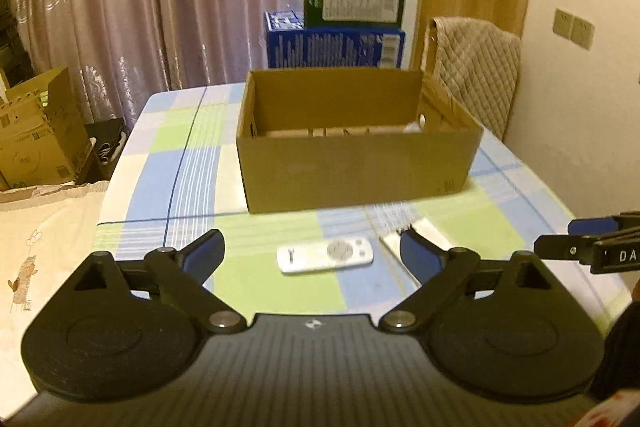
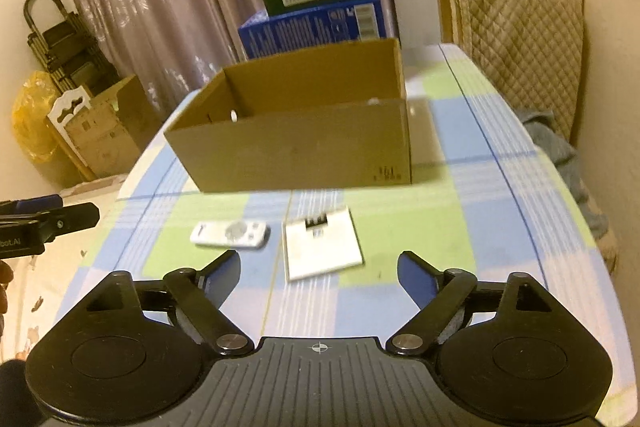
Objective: Organize rigid objects
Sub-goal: 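Withdraw both tools up and away from the box, then grasp the white square plate with the right tool while the left tool approaches the white remote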
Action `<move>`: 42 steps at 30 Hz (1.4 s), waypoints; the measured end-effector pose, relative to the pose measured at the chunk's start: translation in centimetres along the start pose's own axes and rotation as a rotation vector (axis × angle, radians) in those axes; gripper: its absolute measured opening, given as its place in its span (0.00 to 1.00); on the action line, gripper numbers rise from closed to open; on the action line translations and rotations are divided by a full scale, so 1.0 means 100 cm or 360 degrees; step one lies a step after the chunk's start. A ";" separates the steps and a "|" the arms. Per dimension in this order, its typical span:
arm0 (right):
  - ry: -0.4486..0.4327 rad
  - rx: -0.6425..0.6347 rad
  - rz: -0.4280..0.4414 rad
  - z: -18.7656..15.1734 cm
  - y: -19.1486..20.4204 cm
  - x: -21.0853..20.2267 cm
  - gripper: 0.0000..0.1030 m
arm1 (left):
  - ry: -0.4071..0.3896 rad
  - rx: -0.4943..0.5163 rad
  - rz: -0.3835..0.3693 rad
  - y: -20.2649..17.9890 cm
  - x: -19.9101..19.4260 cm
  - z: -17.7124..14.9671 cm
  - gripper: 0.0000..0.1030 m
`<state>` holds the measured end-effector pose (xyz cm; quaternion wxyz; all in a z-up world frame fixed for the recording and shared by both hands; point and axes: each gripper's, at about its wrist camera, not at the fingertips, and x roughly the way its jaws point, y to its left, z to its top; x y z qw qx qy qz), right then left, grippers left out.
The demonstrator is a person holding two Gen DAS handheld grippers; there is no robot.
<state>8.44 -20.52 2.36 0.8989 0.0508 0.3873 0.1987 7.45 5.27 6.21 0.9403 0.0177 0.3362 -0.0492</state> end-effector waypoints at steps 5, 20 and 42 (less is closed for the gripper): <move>0.0042 0.0006 -0.0019 -0.018 0.002 0.000 0.83 | 0.0039 0.0009 -0.0033 -0.001 -0.004 -0.017 0.90; 0.0079 -0.0110 0.0016 -0.021 0.013 0.026 0.87 | 0.0094 0.0065 -0.0094 0.020 0.018 -0.015 0.90; 0.0080 -0.0342 -0.0023 -0.009 0.018 0.132 0.98 | 0.0295 0.0454 -0.0308 0.034 0.126 -0.011 0.90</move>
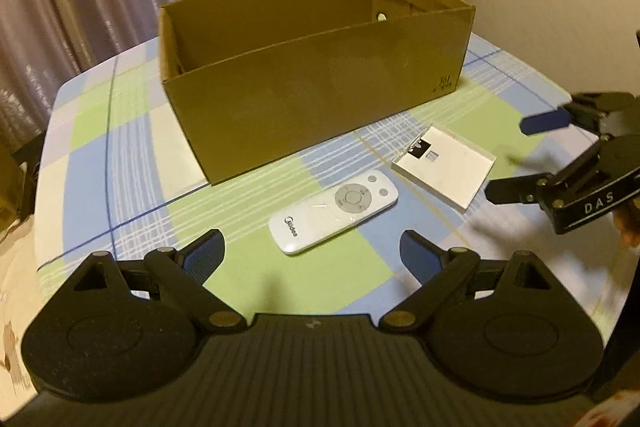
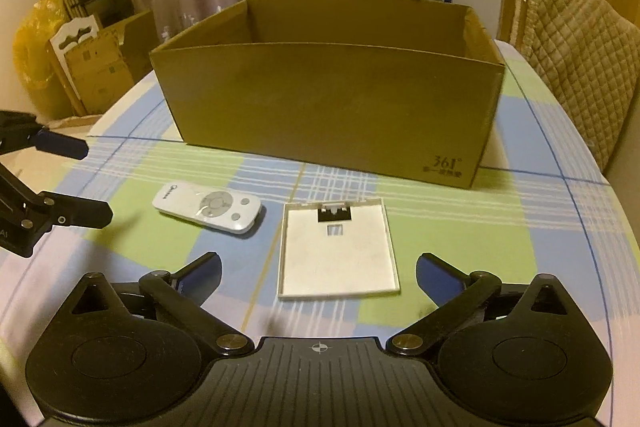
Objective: Organize rigid objects
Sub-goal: 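Grasp the white square plate with the right tool while the left tool approaches the white remote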
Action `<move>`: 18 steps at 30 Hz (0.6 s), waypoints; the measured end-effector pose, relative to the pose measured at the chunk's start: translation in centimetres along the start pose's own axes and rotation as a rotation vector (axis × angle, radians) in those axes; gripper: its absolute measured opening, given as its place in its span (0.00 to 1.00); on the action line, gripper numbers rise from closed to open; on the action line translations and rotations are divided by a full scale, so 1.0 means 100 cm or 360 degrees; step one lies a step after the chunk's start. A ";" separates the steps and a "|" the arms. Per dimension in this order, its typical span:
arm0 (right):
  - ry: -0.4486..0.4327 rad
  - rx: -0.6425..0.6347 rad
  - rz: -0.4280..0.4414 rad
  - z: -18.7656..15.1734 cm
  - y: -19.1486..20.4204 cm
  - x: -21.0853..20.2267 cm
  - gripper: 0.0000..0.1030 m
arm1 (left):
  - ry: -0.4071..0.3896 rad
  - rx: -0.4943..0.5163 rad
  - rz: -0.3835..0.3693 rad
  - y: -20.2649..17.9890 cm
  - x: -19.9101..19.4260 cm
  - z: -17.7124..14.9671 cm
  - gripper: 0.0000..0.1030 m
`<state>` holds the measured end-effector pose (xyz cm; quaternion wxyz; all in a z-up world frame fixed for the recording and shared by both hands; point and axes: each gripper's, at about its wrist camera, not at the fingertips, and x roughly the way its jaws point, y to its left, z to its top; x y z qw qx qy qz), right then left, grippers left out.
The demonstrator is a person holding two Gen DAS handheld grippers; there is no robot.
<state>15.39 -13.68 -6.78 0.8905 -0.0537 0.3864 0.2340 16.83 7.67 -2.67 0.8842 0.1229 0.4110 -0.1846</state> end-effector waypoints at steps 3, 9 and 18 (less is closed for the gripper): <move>-0.0016 -0.0095 -0.0025 -0.001 0.002 0.015 0.98 | -0.0006 0.0017 -0.0026 0.004 0.010 0.000 0.90; 0.0041 -0.0119 -0.0040 -0.002 -0.005 0.044 0.98 | 0.0017 0.0088 -0.0119 0.009 0.034 0.000 0.90; 0.0117 -0.0076 -0.0012 0.001 -0.013 0.069 0.96 | 0.0027 0.0248 -0.0247 0.008 0.061 0.004 0.90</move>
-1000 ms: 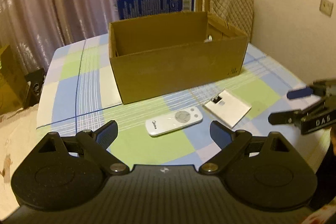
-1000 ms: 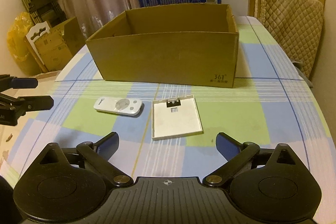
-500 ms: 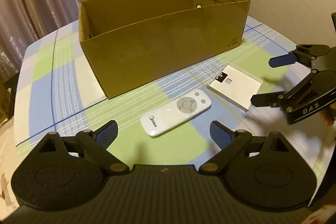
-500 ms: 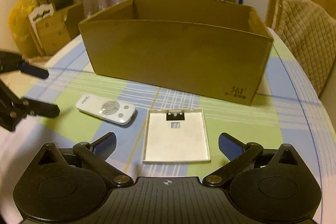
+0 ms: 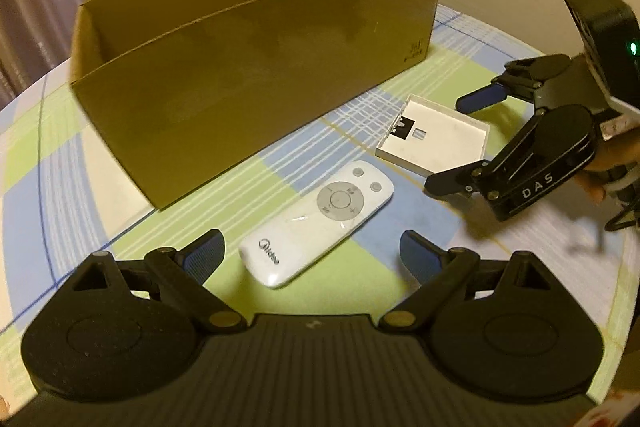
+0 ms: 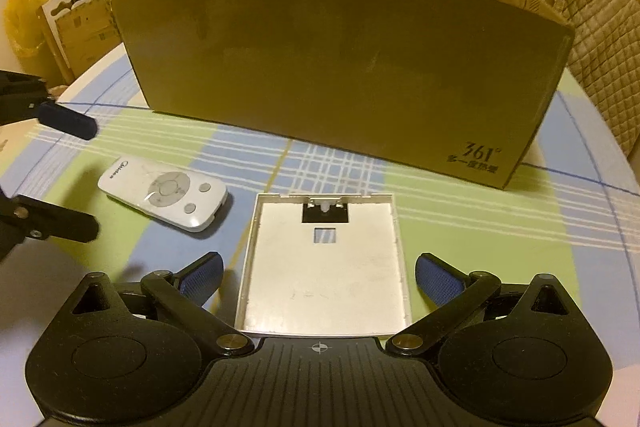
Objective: Organize rigid objects
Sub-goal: 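Grasp the white square plate with the right tool while the left tool approaches the white remote, then grasp the white remote with the left tool while the right tool lifts the plate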
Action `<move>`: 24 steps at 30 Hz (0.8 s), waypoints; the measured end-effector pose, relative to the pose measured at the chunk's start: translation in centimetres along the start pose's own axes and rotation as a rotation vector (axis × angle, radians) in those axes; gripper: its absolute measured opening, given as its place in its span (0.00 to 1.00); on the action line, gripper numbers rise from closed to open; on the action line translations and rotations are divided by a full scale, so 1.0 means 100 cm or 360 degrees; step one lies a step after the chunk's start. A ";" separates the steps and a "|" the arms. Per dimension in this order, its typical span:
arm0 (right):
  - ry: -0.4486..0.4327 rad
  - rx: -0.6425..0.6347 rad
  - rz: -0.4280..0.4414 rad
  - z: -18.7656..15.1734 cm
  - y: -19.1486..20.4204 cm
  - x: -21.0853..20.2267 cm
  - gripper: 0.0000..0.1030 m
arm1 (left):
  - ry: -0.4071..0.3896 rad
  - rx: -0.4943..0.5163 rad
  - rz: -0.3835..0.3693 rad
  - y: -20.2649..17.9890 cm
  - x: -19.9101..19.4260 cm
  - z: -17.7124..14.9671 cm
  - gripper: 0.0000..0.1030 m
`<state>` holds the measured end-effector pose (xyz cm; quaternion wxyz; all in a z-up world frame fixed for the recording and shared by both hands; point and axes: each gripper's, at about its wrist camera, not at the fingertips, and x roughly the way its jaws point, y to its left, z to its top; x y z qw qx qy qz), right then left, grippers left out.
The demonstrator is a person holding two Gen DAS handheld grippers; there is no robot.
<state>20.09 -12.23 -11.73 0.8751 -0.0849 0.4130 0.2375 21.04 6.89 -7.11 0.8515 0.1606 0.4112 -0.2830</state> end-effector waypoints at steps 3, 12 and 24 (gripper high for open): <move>-0.0005 -0.0018 -0.0005 0.001 -0.001 0.000 0.87 | 0.0015 0.0063 -0.0030 0.000 0.010 0.004 0.90; -0.0005 0.0023 -0.0025 -0.004 -0.008 -0.012 0.80 | 0.0086 0.0177 -0.0139 0.007 0.039 0.017 0.83; -0.0015 0.0137 -0.0059 -0.021 -0.017 -0.035 0.80 | 0.0152 -0.0156 -0.0065 0.000 0.029 0.008 0.44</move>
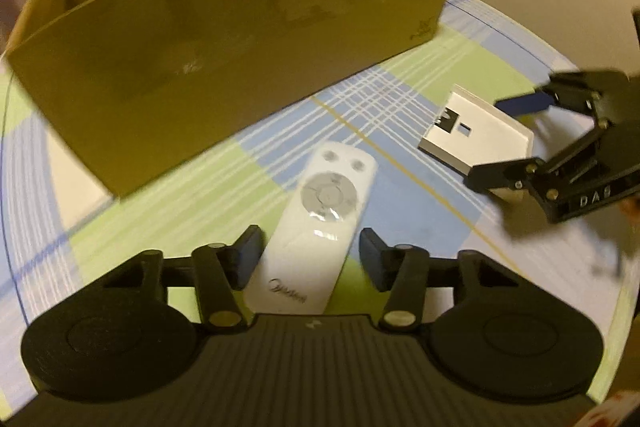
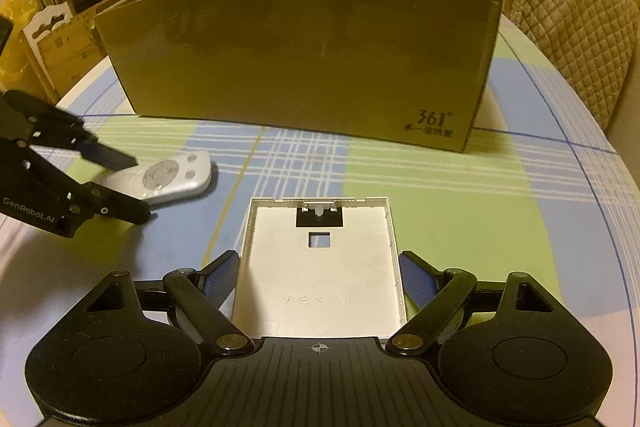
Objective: Organize rigid objects
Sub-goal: 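Grasp the white remote with the left tool while the right tool lifts the plate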
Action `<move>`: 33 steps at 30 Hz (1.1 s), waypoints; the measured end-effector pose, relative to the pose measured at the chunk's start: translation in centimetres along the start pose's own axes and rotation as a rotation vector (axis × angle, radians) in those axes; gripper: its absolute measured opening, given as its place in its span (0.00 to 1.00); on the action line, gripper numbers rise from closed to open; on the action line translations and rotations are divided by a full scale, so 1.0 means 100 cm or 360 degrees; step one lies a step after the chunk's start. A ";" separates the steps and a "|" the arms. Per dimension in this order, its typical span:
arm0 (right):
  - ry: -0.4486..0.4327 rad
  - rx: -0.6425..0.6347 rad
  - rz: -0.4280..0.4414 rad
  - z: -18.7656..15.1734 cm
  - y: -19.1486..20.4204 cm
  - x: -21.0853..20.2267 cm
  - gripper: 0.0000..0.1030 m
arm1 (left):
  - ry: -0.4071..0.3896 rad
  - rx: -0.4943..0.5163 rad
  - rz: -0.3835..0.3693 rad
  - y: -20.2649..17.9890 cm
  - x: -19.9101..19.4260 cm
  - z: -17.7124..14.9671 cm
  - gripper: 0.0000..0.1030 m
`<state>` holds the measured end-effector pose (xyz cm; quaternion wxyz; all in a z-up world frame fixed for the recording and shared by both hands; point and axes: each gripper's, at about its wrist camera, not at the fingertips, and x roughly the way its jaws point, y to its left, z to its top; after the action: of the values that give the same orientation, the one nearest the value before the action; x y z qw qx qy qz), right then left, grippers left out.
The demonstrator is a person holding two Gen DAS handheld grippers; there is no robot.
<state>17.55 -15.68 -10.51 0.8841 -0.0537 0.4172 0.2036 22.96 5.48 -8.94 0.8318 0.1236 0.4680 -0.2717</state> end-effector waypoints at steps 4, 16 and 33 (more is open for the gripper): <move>-0.0002 0.0049 0.0010 -0.005 -0.002 -0.007 0.80 | -0.0023 -0.0111 0.0035 -0.011 -0.003 -0.007 0.44; -0.0022 0.0126 -0.0013 -0.008 -0.004 -0.013 0.80 | -0.0113 -0.0307 0.0283 -0.025 0.009 0.001 0.38; -0.0110 0.0171 -0.0002 -0.002 -0.003 -0.040 0.80 | -0.0223 -0.0618 0.0350 -0.043 -0.022 -0.013 0.34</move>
<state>15.30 -17.30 -7.64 0.8997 0.0007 0.3968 0.1820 18.69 3.30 -7.56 0.8950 -0.0076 0.4363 -0.0923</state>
